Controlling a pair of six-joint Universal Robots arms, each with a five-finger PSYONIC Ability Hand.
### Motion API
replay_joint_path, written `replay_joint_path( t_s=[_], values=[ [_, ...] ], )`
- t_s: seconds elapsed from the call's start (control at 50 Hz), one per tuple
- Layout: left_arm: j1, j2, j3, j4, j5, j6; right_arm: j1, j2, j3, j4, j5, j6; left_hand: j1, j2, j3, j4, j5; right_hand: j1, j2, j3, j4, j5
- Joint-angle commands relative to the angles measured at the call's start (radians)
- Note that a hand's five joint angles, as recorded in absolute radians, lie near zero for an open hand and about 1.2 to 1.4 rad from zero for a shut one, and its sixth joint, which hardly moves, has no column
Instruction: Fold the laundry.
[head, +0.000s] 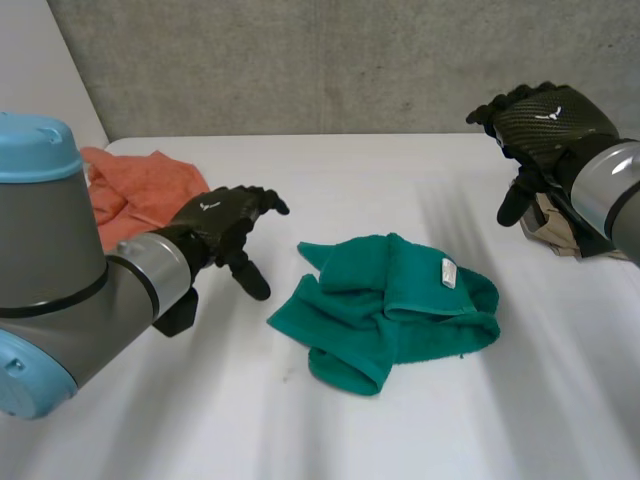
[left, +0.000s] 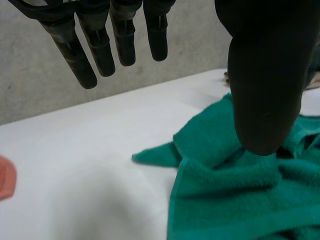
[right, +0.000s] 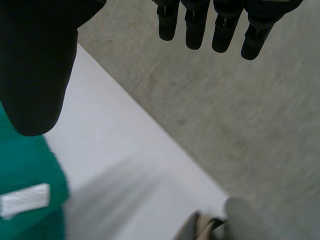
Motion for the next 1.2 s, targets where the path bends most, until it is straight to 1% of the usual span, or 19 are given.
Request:
replay_joint_path(
  t_s=[0.02,0.1,0.14,0.24,0.32,0.36,0.38,0.4,0.42,0.46,0.54,0.56,0.64,0.74,0.88,1.0,1.12,1.14,1.2],
  values=[
    [-0.015,0.008,-0.050,0.004,-0.070,-0.001,-0.003,0.229,-0.217,0.204,-0.008,0.311,-0.030,-0.026,-0.031,-0.019,-0.015,-0.029,-0.014,-0.012,-0.012,-0.030],
    [-0.018,0.025,-0.087,0.042,-0.076,-0.001,0.008,0.355,-0.279,0.245,-0.010,0.475,-0.042,-0.038,-0.043,-0.031,-0.027,-0.006,0.009,0.011,0.012,-0.007],
    [-0.018,0.028,-0.101,0.058,-0.076,-0.001,0.020,0.398,-0.296,0.252,-0.006,0.511,-0.045,-0.041,-0.046,-0.034,-0.030,-0.006,0.009,0.011,0.012,-0.007],
    [-0.015,0.031,-0.134,0.099,-0.074,-0.001,0.066,0.513,-0.331,0.213,0.020,0.522,-0.045,-0.041,-0.046,-0.034,-0.030,0.000,0.015,0.017,0.018,-0.001],
    [-0.012,0.031,-0.148,0.113,-0.070,-0.003,0.106,0.596,-0.363,0.146,0.062,0.513,-0.045,-0.041,-0.046,-0.034,-0.030,0.132,0.147,0.149,0.150,0.131],
    [-0.009,0.031,-0.154,0.116,-0.068,-0.003,0.120,0.625,-0.379,0.114,0.086,0.508,-0.045,-0.041,-0.046,-0.034,-0.030,0.357,0.372,0.374,0.375,0.356],
    [-0.009,0.032,-0.154,0.119,-0.067,-0.001,0.123,0.628,-0.385,0.104,0.090,0.507,-0.045,-0.041,-0.046,-0.034,-0.030,0.556,0.571,0.573,0.574,0.555],
    [-0.008,0.031,-0.154,0.121,-0.065,-0.003,0.128,0.628,-0.391,0.095,0.095,0.505,-0.045,-0.041,-0.046,-0.034,-0.030,0.849,0.864,0.866,0.866,0.848],
    [-0.005,0.028,-0.153,0.131,-0.061,-0.004,0.132,0.616,-0.399,0.075,0.098,0.502,-0.045,-0.041,-0.046,-0.034,-0.030,1.169,1.184,1.186,1.186,1.168],
    [-0.003,0.023,-0.148,0.142,-0.056,-0.004,0.136,0.583,-0.394,0.049,0.093,0.494,-0.045,-0.041,-0.046,-0.034,-0.030,1.172,1.187,1.189,1.190,1.171],
    [0.009,0.002,-0.127,0.167,-0.050,-0.009,0.151,0.402,-0.305,-0.047,0.055,0.439,-0.045,-0.041,-0.046,-0.034,-0.030,1.172,1.187,1.189,1.190,1.171],
    [0.012,-0.014,-0.106,0.174,-0.045,-0.012,0.151,0.327,-0.252,-0.095,0.023,0.387,-0.045,-0.041,-0.046,-0.034,-0.030,1.172,1.187,1.189,1.190,1.171],
    [0.012,-0.072,-0.030,0.164,-0.022,-0.038,0.158,0.199,-0.129,-0.167,-0.057,0.208,-0.100,-0.096,-0.101,-0.089,-0.086,1.172,1.187,1.189,1.190,1.171],
    [0.017,-0.170,0.071,0.101,0.028,-0.110,0.185,0.072,-0.017,-0.132,-0.082,0.007,-0.121,-0.117,-0.122,-0.110,-0.106,1.172,1.187,1.189,1.190,1.171],
    [0.008,-0.302,0.184,-0.011,0.105,-0.204,0.223,-0.078,0.100,-0.129,-0.127,-0.161,-0.121,-0.117,-0.122,-0.110,-0.106,1.172,1.187,1.189,1.190,1.171],
    [-0.009,-0.356,0.229,-0.028,0.110,-0.244,0.212,-0.161,0.141,-0.138,-0.233,-0.165,-0.118,-0.114,-0.119,-0.107,-0.104,1.172,1.187,1.189,1.190,1.171],
    [-0.055,-0.388,0.246,-0.019,0.108,-0.264,0.208,-0.204,0.152,-0.135,-0.289,-0.119,-0.051,-0.047,-0.052,-0.040,-0.036,1.172,1.187,1.189,1.190,1.171],
    [-0.061,-0.394,0.249,-0.016,0.107,-0.265,0.206,-0.211,0.153,-0.135,-0.293,-0.110,-0.013,-0.009,-0.014,-0.002,0.002,1.172,1.187,1.189,1.190,1.171],
    [-0.080,-0.410,0.260,-0.017,0.114,-0.281,0.198,-0.227,0.161,-0.141,-0.307,-0.064,0.356,0.360,0.355,0.367,0.371,1.172,1.187,1.189,1.190,1.171]
  ],
)
